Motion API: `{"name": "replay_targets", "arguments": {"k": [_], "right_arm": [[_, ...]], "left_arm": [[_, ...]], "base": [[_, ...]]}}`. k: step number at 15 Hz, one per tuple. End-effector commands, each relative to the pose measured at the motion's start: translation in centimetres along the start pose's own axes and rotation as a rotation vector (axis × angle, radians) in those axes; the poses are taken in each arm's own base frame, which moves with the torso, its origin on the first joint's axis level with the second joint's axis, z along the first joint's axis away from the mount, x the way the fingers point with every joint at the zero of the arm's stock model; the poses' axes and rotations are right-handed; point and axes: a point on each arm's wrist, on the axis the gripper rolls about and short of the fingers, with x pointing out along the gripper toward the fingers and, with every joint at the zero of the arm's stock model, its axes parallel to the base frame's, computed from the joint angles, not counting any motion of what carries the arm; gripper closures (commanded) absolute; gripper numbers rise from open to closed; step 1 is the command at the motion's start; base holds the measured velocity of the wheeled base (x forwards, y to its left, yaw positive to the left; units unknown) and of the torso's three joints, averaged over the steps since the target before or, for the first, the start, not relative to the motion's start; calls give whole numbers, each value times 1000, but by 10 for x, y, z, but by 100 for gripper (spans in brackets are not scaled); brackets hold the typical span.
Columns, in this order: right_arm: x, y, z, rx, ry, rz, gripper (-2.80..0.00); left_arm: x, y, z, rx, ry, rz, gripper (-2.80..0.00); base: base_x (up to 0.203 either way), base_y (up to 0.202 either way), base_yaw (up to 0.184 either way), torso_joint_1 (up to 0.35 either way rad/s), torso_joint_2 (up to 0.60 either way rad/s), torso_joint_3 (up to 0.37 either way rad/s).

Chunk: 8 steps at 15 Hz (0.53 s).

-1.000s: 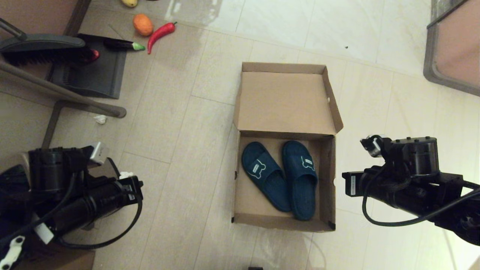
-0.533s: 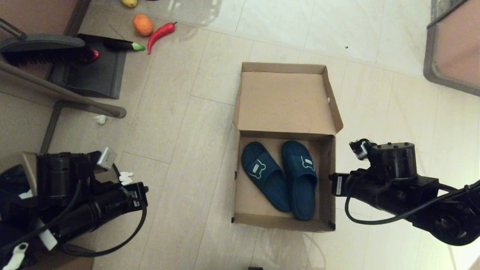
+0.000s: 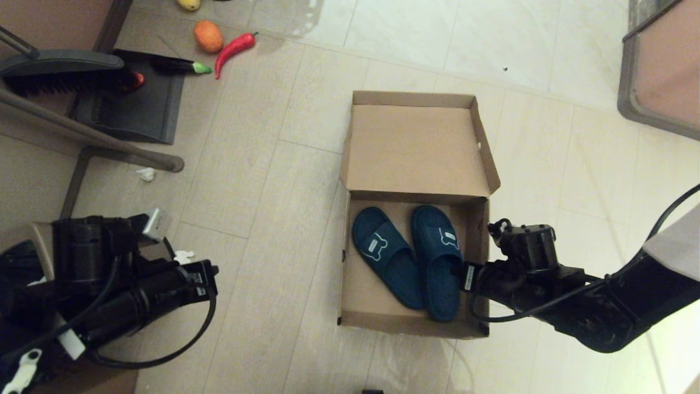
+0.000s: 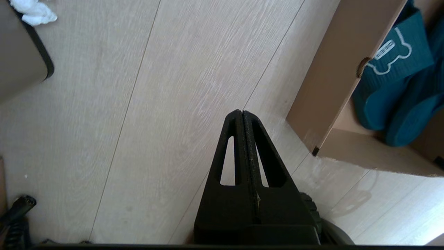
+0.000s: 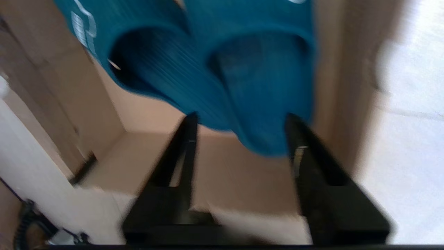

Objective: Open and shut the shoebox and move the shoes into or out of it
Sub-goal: Put the shoes out of the shoe box

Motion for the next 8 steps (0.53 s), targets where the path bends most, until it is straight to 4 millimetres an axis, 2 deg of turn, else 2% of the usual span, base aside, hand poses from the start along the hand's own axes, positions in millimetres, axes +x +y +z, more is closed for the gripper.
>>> {"name": "replay_targets", "arguments": {"k": [1,4,8], "right_arm": [[20,2,-13,-4,30,-1,-280],[44,9,-14,99,-2,23,-280],[63,12,-12,273,-19,34,-280]], "left_arm": [[3,-1,3,-2,-5,0,0],[6,-1,2,-2,3,5,0],[11,-1,0,-2,18,7,0]], "base": [[0,0,0,0,0,0],[0,0,0,0,0,0],[0,0,0,0,0,0]]}}
